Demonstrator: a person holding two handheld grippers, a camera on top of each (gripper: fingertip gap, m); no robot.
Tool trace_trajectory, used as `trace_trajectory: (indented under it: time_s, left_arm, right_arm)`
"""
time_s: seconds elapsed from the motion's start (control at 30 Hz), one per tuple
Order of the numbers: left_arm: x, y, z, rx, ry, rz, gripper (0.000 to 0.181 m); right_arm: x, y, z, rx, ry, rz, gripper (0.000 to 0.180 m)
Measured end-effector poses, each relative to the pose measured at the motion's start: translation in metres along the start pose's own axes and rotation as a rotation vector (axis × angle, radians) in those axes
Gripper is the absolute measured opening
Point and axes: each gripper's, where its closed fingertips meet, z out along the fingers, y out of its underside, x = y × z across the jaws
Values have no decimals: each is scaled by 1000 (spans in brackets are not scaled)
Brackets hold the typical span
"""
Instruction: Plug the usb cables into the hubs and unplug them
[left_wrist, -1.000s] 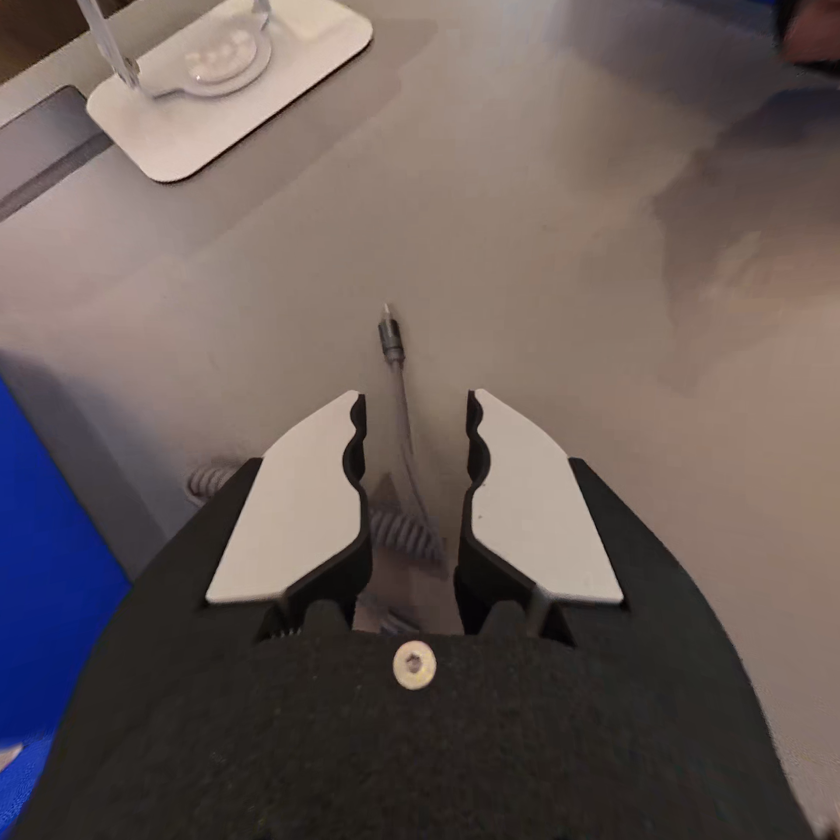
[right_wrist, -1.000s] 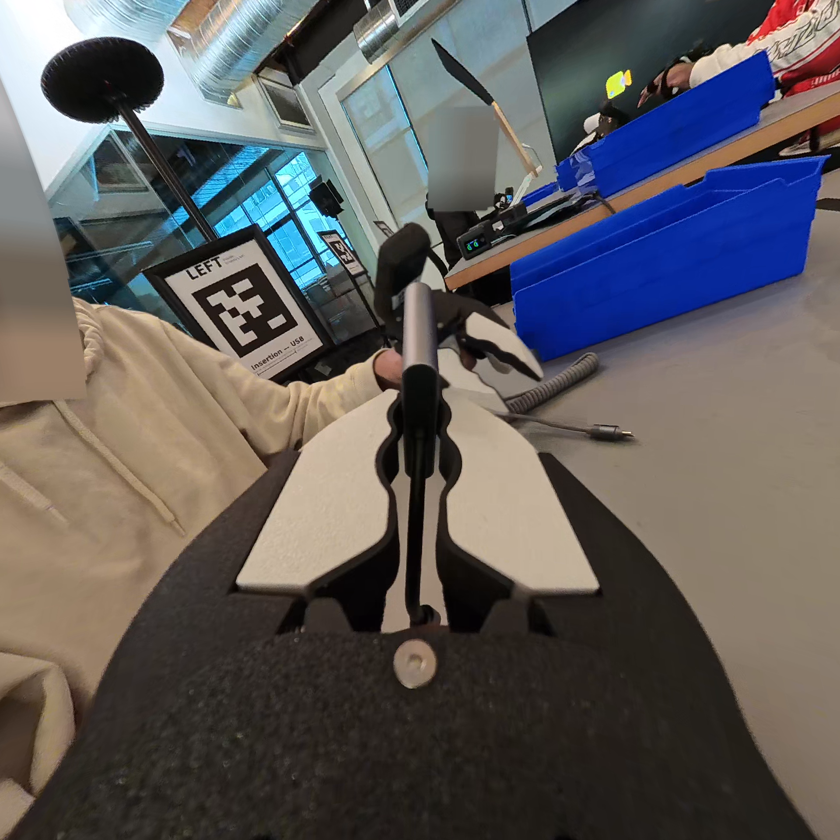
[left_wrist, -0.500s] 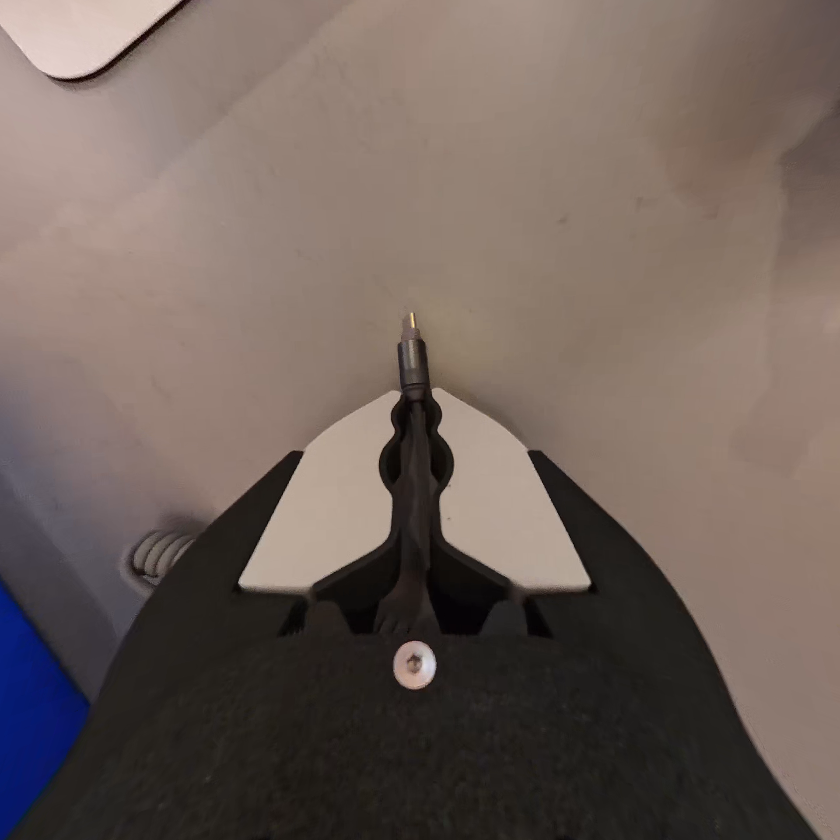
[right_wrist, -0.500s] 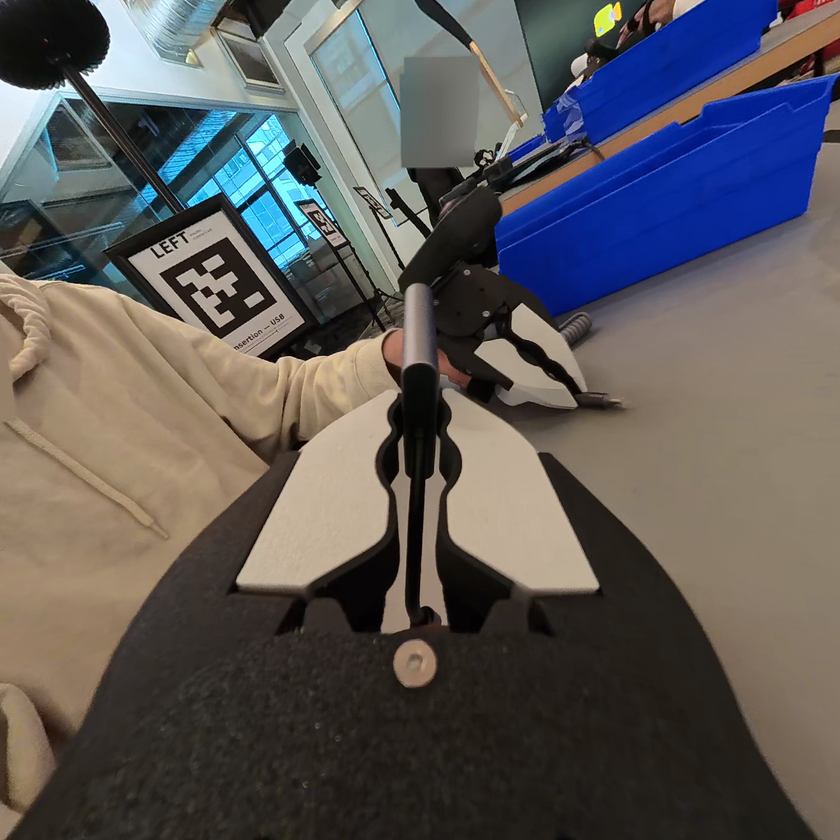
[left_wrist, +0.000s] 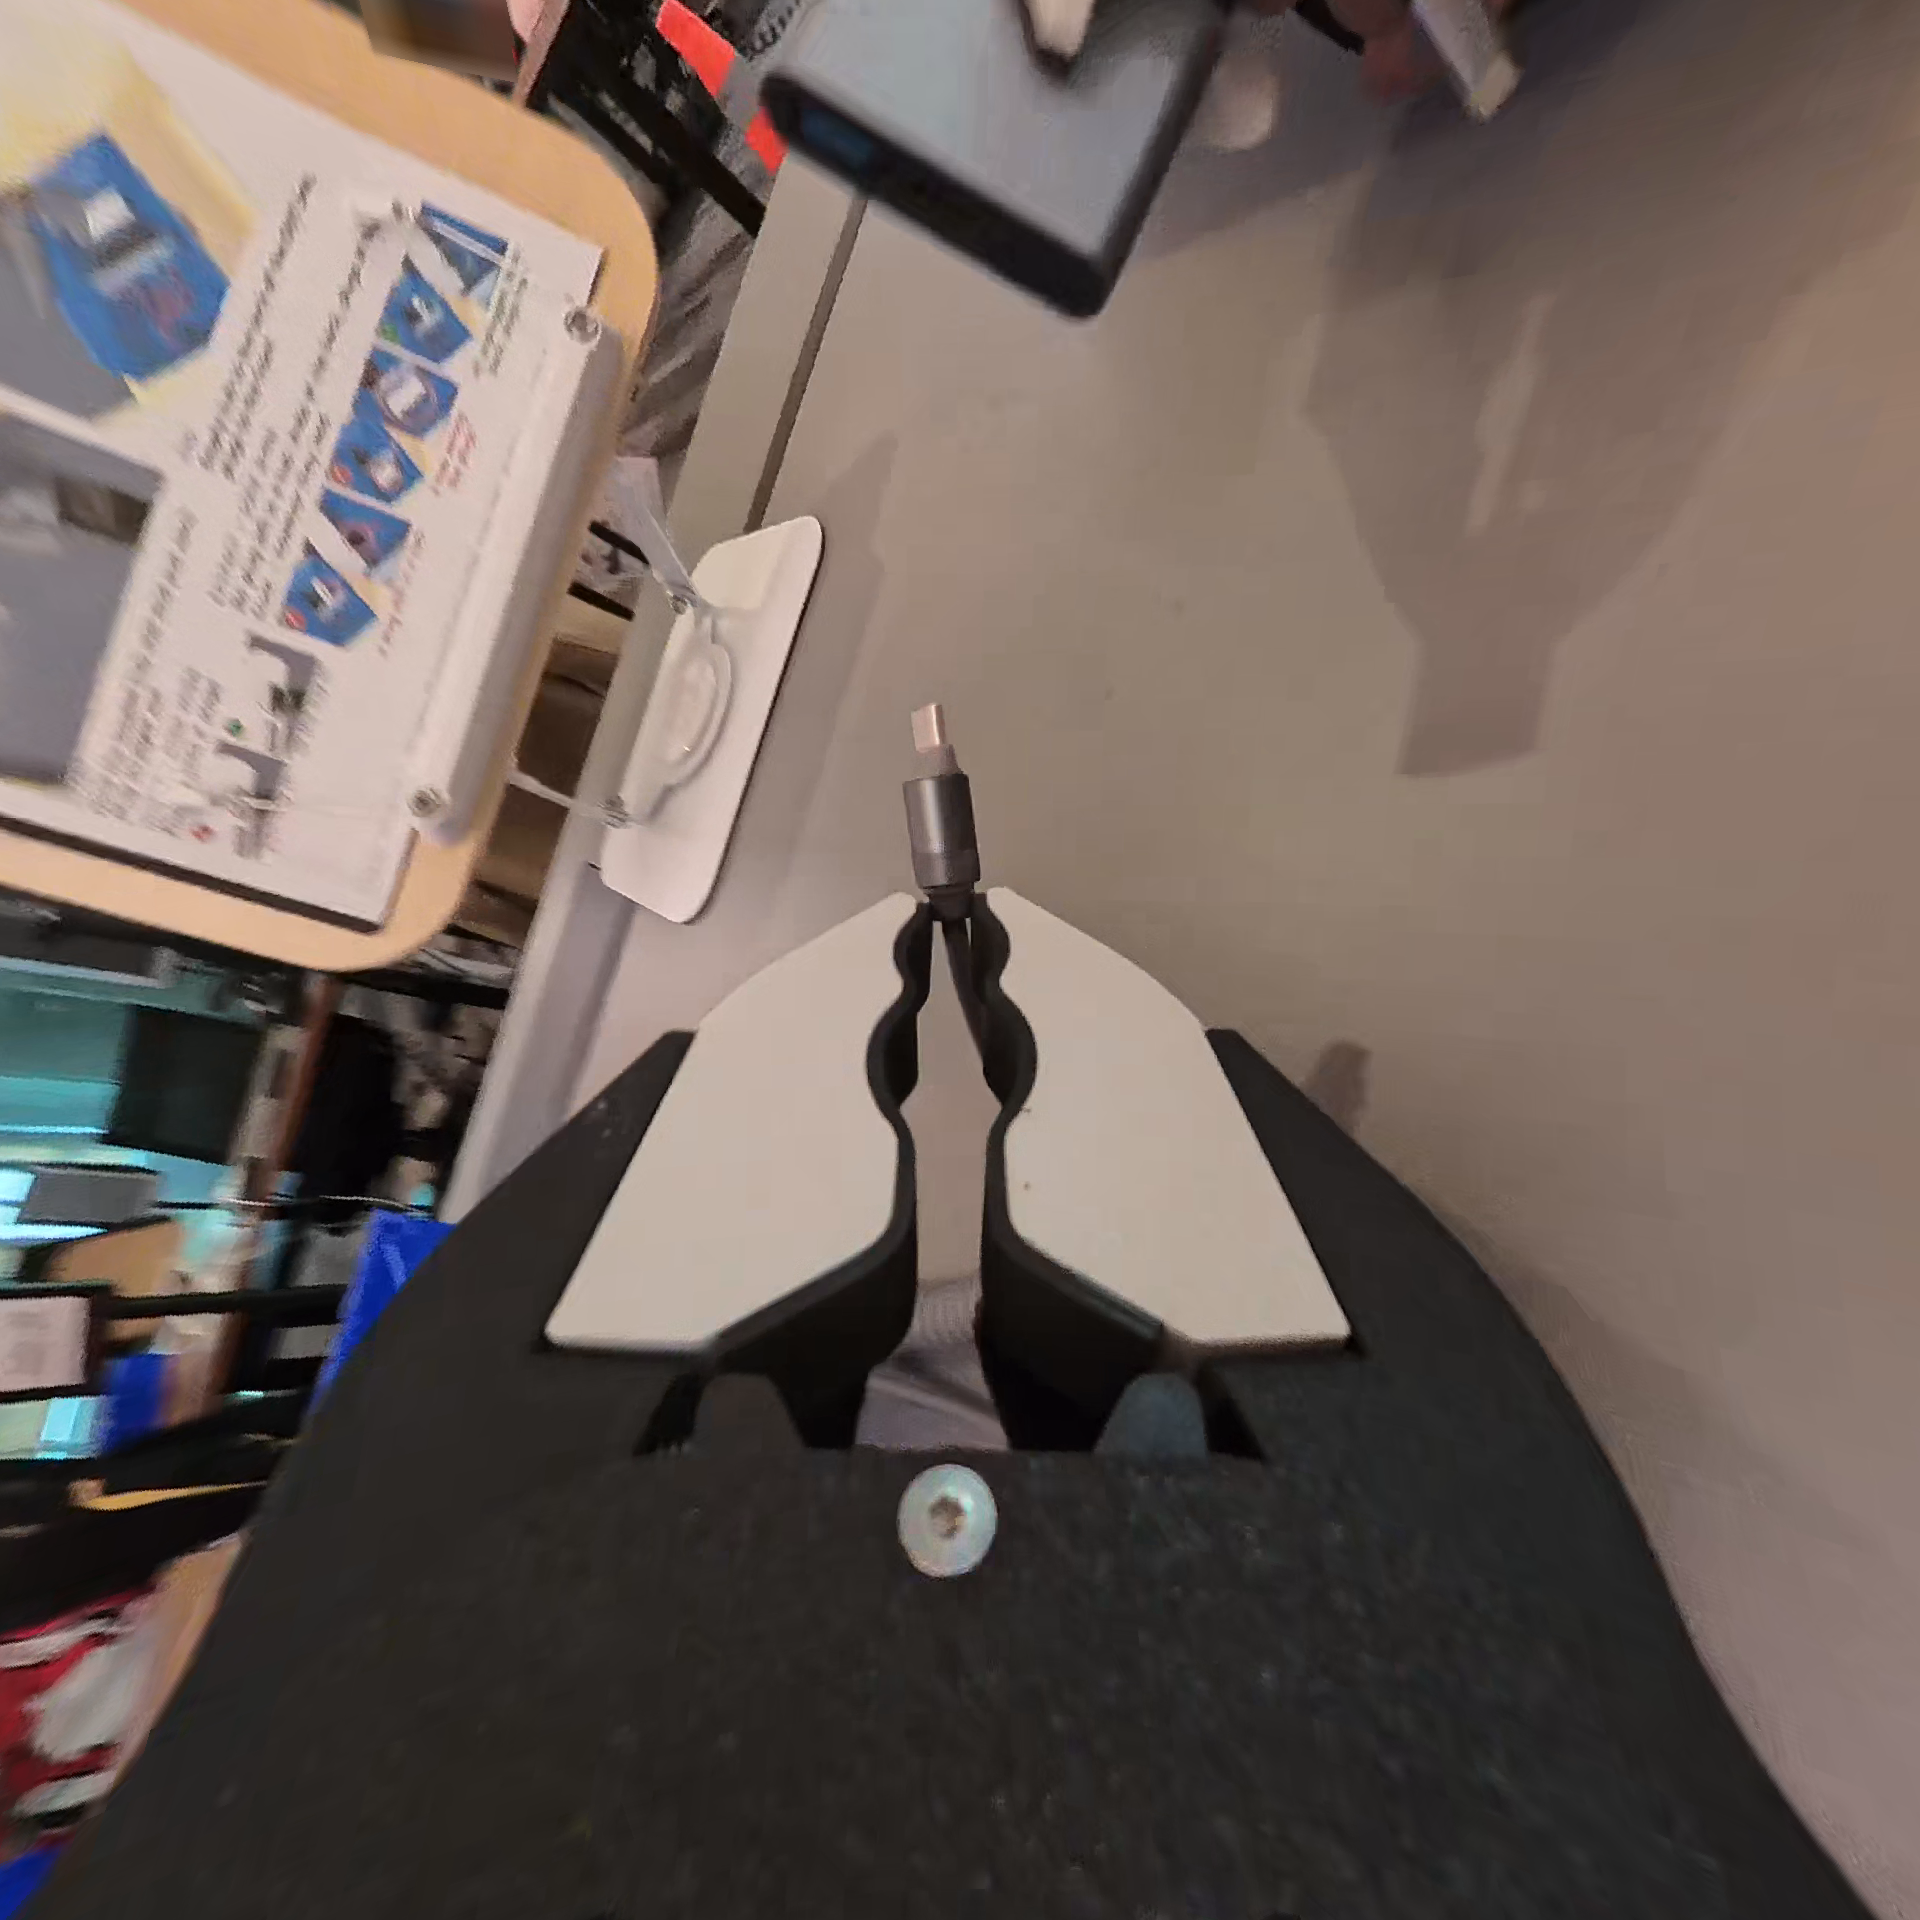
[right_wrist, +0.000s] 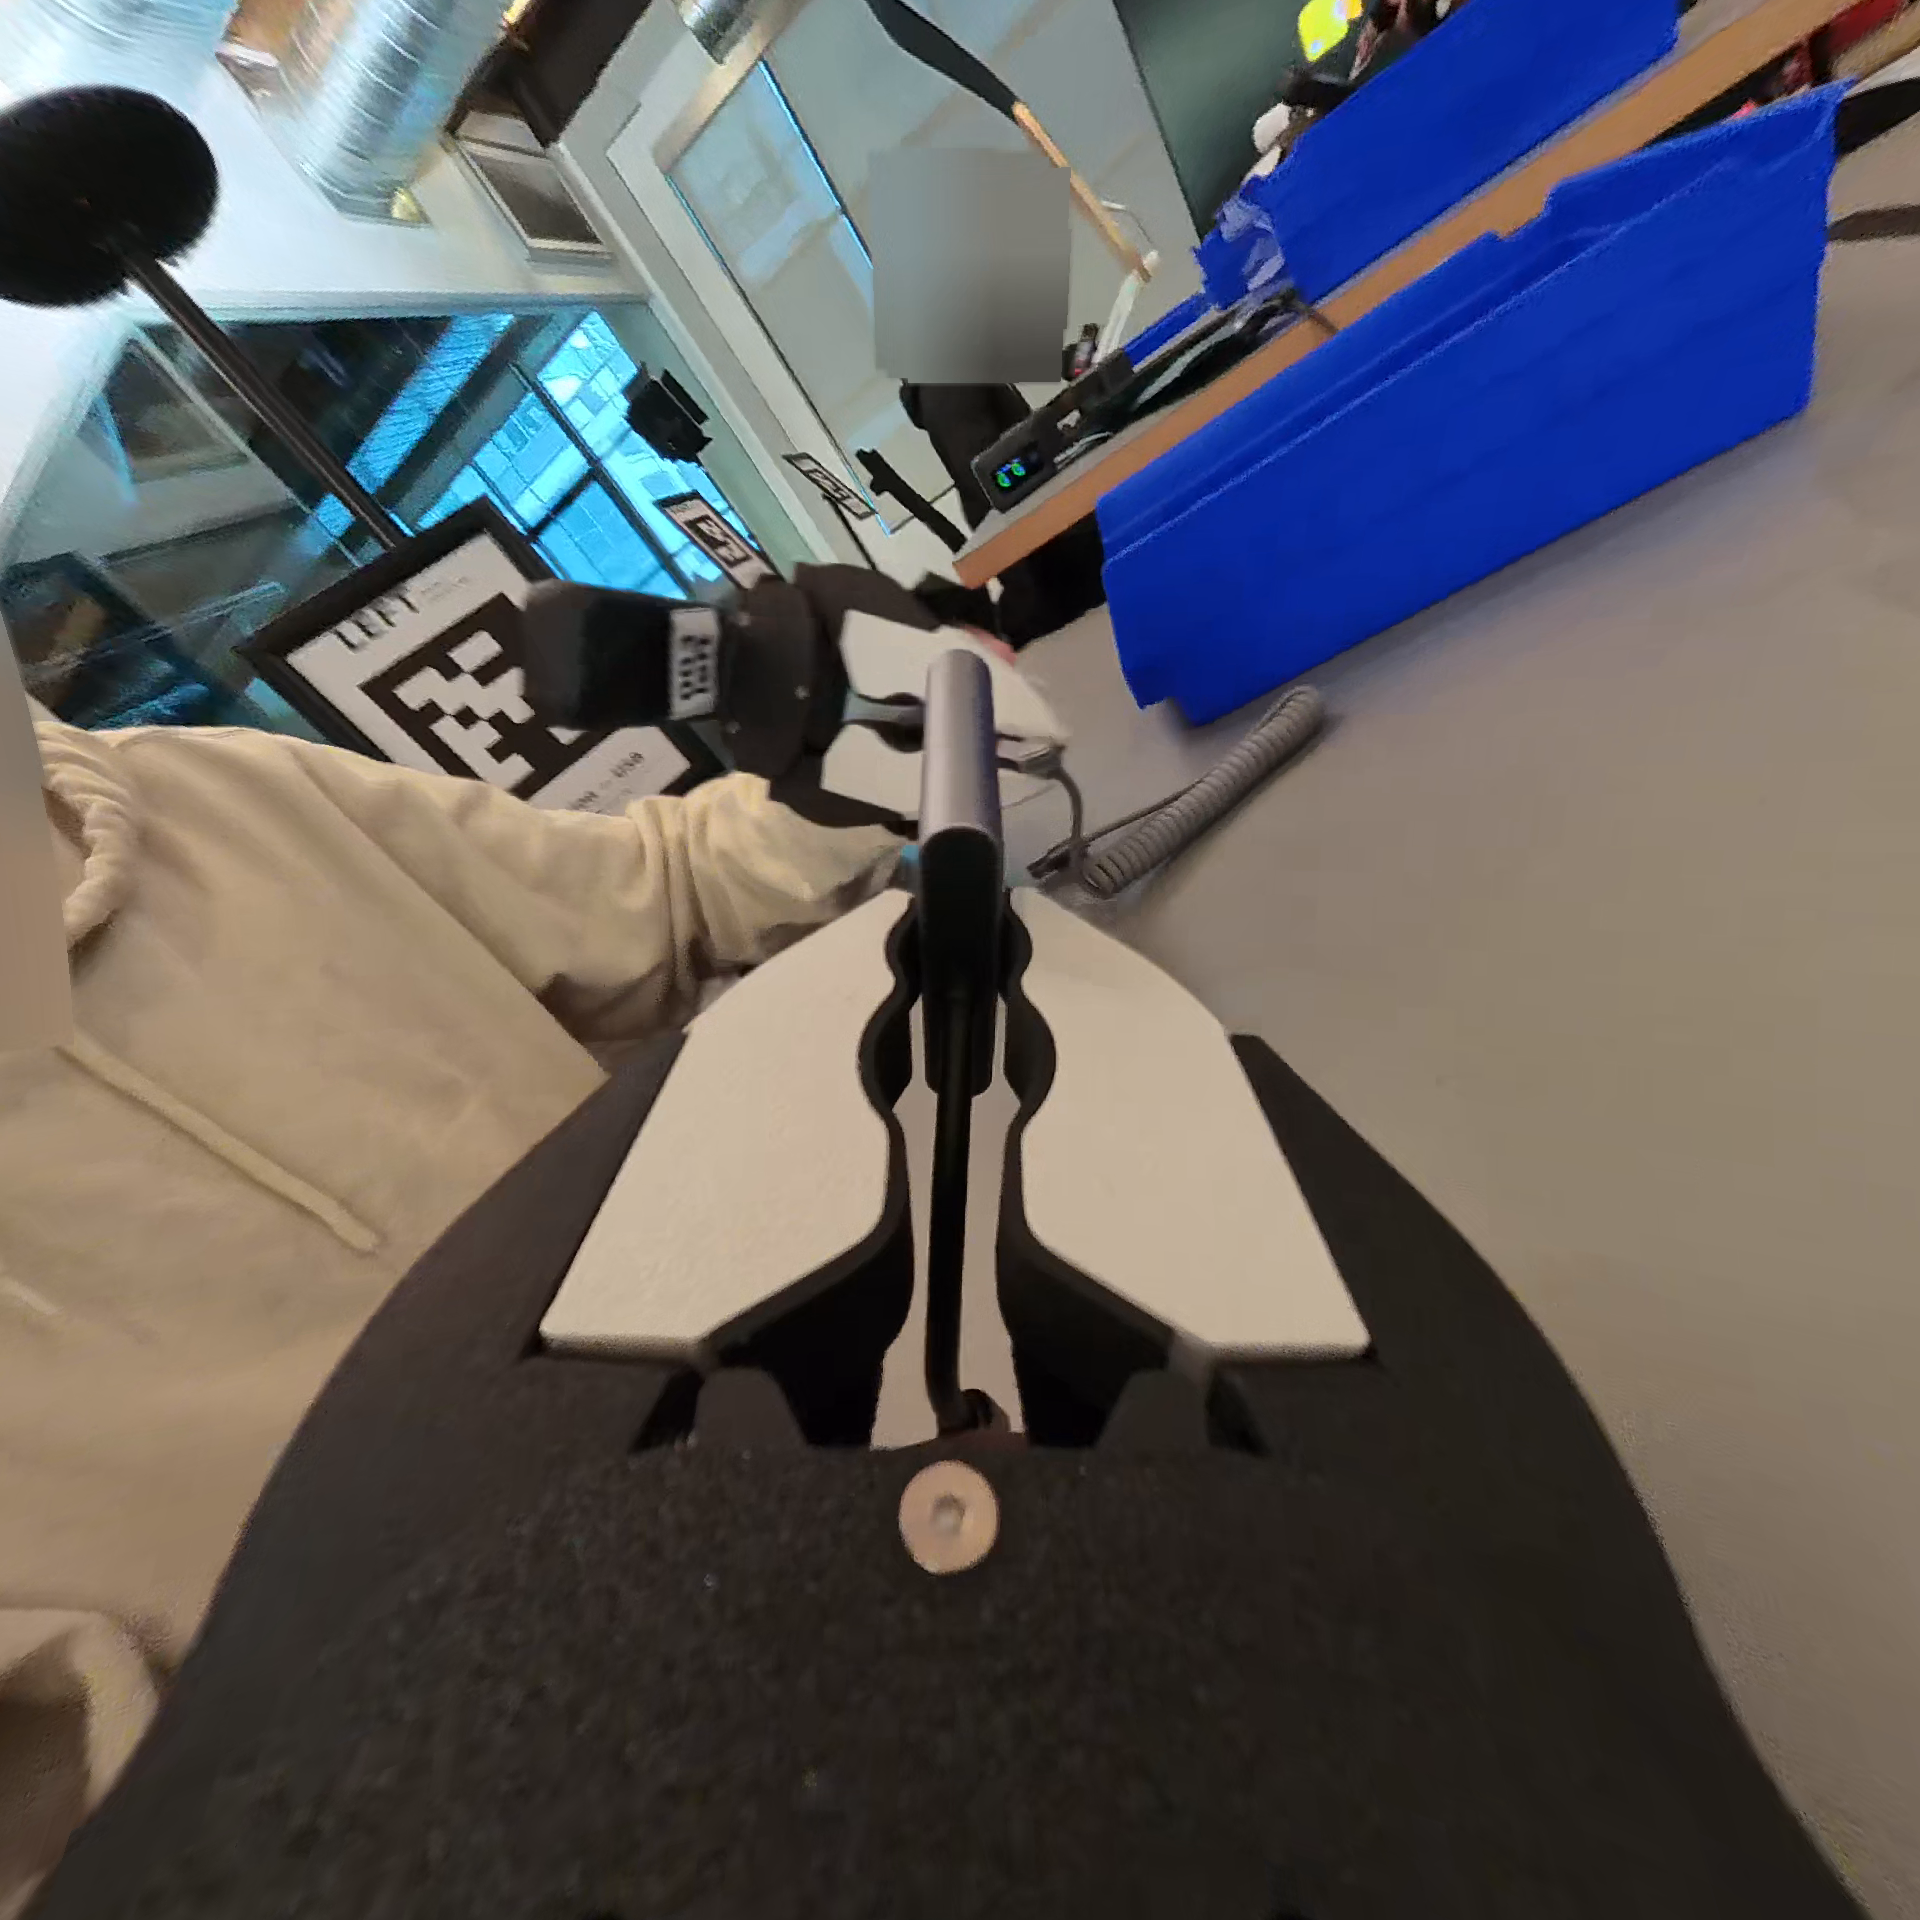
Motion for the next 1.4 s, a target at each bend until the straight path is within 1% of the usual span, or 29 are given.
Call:
trace_trajectory:
  time_s: [0.1, 0.13, 0.23, 0.3, 0.43, 0.6, 1.03, 1.3, 1.4]
  left_arm:
    - [7, -16, -4, 9, 2, 93, 6]
    - [5, -22, -5, 17, -30, 135, 7]
    - [1, -32, -7, -11, -140, 300, 7]
    - [3, -35, -5, -32, -166, 354, 6]
    - [8, -36, 2, -45, -170, 379, 6]
    - [5, -38, 5, -82, -244, 487, 6]
    - [12, -40, 8, -144, -312, 651, 6]
    - [11, -37, 13, -190, -355, 705, 6]
    - [13, -37, 16, -182, -354, 663, 6]
  right_arm:
    - [-5, 4, 8, -23, -9, -71, 12]
    - [-5, 7, 10, -40, -9, -69, 12]
    - [0, 14, 14, -69, -9, 14, 12]
    - [-3, 13, 16, -47, -61, 75, 12]
    - [-5, 14, 21, -43, -95, 112, 12]
    - [-6, 14, 25, -28, -120, 172, 12]
    - [0, 15, 25, -14, -114, 230, 12]
    - [5, 14, 24, 6, -99, 270, 12]
    - [12, 11, 21, 39, -72, 311, 12]
